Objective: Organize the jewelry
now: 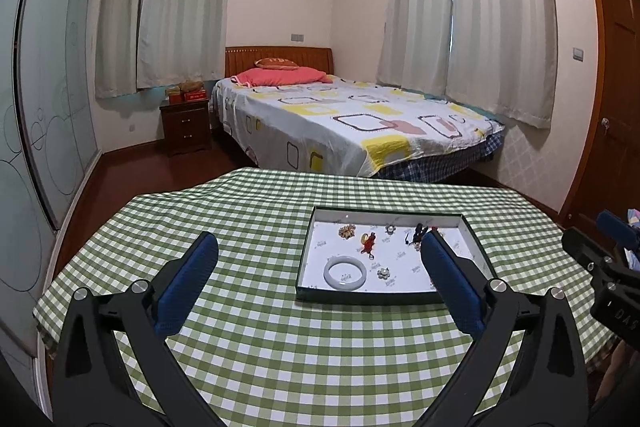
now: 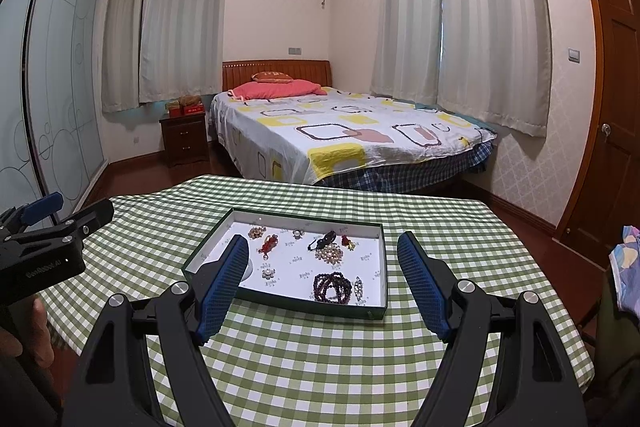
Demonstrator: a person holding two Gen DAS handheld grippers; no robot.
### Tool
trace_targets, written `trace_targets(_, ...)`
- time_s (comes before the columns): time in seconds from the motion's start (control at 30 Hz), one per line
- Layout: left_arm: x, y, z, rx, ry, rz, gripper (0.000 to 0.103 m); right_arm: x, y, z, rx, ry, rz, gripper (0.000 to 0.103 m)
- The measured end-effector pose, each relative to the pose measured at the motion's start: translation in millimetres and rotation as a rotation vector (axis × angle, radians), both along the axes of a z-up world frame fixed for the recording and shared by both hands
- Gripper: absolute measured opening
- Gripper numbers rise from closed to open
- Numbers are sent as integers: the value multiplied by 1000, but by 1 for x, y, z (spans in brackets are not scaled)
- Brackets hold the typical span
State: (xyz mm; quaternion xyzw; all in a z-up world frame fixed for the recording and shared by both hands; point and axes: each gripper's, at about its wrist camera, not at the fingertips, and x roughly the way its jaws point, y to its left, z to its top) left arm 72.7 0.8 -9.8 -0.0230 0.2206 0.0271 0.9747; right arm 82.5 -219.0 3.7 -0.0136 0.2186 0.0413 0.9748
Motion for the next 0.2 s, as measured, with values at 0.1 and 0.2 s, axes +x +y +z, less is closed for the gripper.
trace_targets(0.1, 3, 1, -3, 3, 13, 7, 99, 1, 0, -2, 1, 6, 0, 74)
trace_targets(0.2, 6, 3, -6, 5, 23, 12, 99, 2, -2, -4, 1, 10, -2, 74)
